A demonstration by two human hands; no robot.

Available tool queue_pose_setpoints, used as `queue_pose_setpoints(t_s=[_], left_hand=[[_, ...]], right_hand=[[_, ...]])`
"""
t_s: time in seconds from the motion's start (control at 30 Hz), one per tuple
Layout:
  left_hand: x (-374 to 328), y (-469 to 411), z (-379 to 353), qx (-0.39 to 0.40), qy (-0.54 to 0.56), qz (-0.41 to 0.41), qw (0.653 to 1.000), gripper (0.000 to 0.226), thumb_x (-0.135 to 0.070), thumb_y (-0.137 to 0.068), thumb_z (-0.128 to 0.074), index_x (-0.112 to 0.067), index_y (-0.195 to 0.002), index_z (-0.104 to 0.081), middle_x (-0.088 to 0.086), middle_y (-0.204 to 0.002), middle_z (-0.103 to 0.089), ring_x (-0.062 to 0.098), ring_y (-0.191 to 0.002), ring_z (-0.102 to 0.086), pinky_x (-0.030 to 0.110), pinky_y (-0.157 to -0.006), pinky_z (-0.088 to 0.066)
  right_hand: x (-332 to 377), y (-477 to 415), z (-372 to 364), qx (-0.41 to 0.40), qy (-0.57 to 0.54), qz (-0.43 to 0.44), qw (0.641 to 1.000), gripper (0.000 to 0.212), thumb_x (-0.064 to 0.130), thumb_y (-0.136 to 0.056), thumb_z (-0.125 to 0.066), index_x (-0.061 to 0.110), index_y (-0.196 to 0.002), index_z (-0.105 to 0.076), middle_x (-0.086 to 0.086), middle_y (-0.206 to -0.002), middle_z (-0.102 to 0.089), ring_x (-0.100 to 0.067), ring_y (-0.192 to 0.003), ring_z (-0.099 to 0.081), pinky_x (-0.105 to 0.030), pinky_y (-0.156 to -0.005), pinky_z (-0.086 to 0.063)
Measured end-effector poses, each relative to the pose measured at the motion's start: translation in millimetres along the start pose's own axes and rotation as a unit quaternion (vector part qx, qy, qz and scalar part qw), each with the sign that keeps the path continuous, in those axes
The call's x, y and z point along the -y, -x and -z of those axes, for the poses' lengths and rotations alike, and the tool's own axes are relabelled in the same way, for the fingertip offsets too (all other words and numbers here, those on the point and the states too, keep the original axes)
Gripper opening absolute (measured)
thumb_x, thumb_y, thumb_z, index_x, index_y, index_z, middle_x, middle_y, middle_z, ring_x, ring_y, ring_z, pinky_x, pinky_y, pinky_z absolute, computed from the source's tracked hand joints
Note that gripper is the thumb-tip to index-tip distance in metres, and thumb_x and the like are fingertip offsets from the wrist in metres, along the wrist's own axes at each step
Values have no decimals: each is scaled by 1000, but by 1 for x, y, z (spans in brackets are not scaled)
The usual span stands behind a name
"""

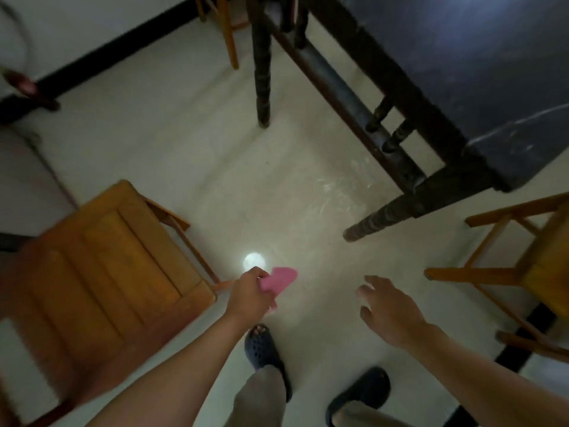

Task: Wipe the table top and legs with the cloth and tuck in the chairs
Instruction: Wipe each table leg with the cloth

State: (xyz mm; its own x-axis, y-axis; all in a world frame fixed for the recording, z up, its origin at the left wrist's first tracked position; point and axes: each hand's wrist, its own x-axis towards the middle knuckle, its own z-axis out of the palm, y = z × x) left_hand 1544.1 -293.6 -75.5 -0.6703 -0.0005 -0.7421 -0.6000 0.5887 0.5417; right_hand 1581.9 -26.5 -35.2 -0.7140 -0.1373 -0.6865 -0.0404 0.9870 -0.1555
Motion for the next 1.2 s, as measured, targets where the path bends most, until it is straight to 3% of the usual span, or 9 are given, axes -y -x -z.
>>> queue_pose_setpoints(t_s=[0.2,0.27,0.37,0.47,0.53,0.7,0.9,1.0,1.2], left_hand=[[-59,72,108,-26,-1,-72,997,18,-18,-66,-62,-25,-81,-56,-1,-64,-67,20,-61,-66,45,-55,-56],[-87,93,140,-59,10,-102,993,13,-16,-74,-63,-24,-79,-55,-4,-56,-63,15,-53,-62,41,-53,-52],[-128,116,187,-98,-13,-119,988,11,-12,-80,-67,-18,-84,-58,-4,-66,-64,7,-55,-60,26,-52,-47],[-163,120,230,-128,-52,-130,982,14,-13,-79,-67,-14,-92,-62,-2,-76,-68,14,-68,-65,30,-60,-52],[-189,114,257,-152,-85,-136,975,16,-15,-78,-66,-18,-94,-61,-6,-80,-64,15,-75,-63,26,-60,-45],[-258,76,316,-208,-86,-155,962,21,-13,-75,-67,-17,-96,-65,-1,-82,-65,17,-73,-59,23,-60,-38],[-333,30,389,-242,-83,-155,954,22,-13,-78,-66,-18,-99,-63,0,-86,-65,16,-75,-63,32,-68,-55],[-354,20,427,-266,-73,-159,948,22,-13,-77,-67,-17,-98,-63,1,-85,-65,17,-73,-63,33,-66,-56],[-373,-26,510,-286,-111,-165,937,24,-20,-78,-67,-17,-102,-64,4,-88,-70,21,-76,-64,30,-63,-49]], right_hand=[[69,42,134,-82,-13,45,996,39,29,-100,-44,20,-138,-45,-2,-152,-34,-19,-136,-36,-30,-106,-38],[83,48,168,-96,-13,61,993,38,29,-100,-45,20,-137,-46,-1,-150,-36,-19,-134,-39,-30,-104,-40],[100,52,212,-94,-6,80,992,41,29,-101,-44,21,-141,-43,0,-153,-32,-17,-137,-35,-28,-107,-37],[109,46,256,-96,1,94,991,42,30,-101,-44,23,-142,-41,1,-154,-31,-15,-138,-34,-27,-108,-34],[114,33,289,-103,9,102,989,43,30,-101,-44,24,-143,-40,1,-154,-30,-16,-139,-33,-28,-109,-33],[122,-31,384,-128,14,140,982,40,31,-99,-49,26,-139,-45,3,-146,-39,-14,-129,-42,-29,-104,-40],[137,-116,512,-139,41,171,975,41,31,-98,-52,26,-138,-47,1,-145,-41,-16,-129,-44,-33,-105,-44],[157,-147,566,-150,47,188,969,35,30,-98,-52,25,-132,-52,1,-139,-46,-15,-120,-49,-32,-101,-46],[215,-214,647,-190,54,228,954,39,29,-97,-52,25,-136,-50,2,-137,-48,-16,-124,-48,-33,-103,-43]])
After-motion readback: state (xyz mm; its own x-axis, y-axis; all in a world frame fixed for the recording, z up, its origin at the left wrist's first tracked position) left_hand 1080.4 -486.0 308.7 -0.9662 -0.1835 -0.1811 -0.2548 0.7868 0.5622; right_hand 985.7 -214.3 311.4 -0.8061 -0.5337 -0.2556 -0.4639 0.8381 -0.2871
